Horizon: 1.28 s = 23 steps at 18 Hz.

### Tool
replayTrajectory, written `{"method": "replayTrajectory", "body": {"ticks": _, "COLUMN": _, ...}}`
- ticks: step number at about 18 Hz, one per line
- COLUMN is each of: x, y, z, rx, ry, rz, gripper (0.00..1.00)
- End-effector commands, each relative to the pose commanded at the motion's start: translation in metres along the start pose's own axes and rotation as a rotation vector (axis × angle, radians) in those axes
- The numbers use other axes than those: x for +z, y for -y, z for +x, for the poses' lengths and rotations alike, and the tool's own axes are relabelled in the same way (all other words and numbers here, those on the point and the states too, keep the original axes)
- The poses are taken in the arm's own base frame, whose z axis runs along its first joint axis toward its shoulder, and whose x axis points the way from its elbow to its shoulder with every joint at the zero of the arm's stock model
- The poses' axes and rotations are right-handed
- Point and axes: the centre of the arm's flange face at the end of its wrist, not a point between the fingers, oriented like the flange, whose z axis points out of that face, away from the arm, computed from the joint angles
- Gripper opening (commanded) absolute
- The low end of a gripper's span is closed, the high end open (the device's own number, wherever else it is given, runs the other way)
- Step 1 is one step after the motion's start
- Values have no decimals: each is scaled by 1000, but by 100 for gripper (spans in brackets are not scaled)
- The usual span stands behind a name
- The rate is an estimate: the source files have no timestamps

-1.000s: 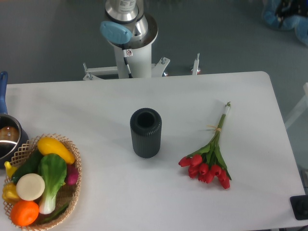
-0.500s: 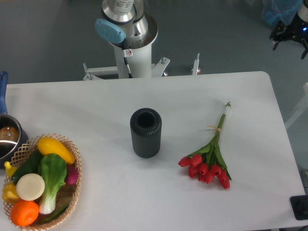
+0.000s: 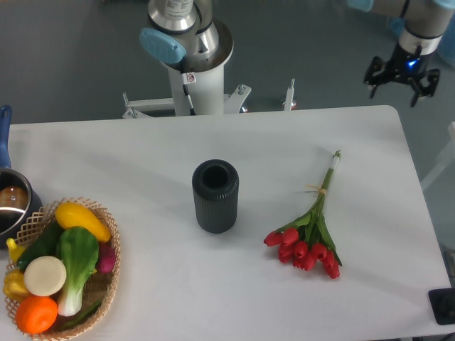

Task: Pick up the flowers from the table
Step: 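Move the open gripper down toward the tulip stems, then lower the gripper onto the tulip stems and close it around them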

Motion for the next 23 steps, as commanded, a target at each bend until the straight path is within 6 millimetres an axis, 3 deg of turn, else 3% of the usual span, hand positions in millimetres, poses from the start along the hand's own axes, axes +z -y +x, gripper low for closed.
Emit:
{"method": "replayTrajectory", "body": {"ticks": 2, "x": 10, "y": 17, "z": 7, "rx": 1, "ry": -20, "rz": 2, "gripper": 100}}
{"method": "replayTrajectory", "body": {"ticks": 10, "x": 15, "y": 116, "z": 20, "rx": -39, "ry": -24, "rz": 31, "gripper": 100}}
{"method": "replayTrajectory", "body": {"ticks": 19, "x": 55, "y": 194, "z": 26, "rx": 0, "ry": -78, "rz": 73, "gripper": 100}}
{"method": "replayTrajectory", "body": {"ticks": 23, "x": 74, "y": 219, "z": 37, "rx": 7, "ry": -111, "rz": 131, "gripper": 100}}
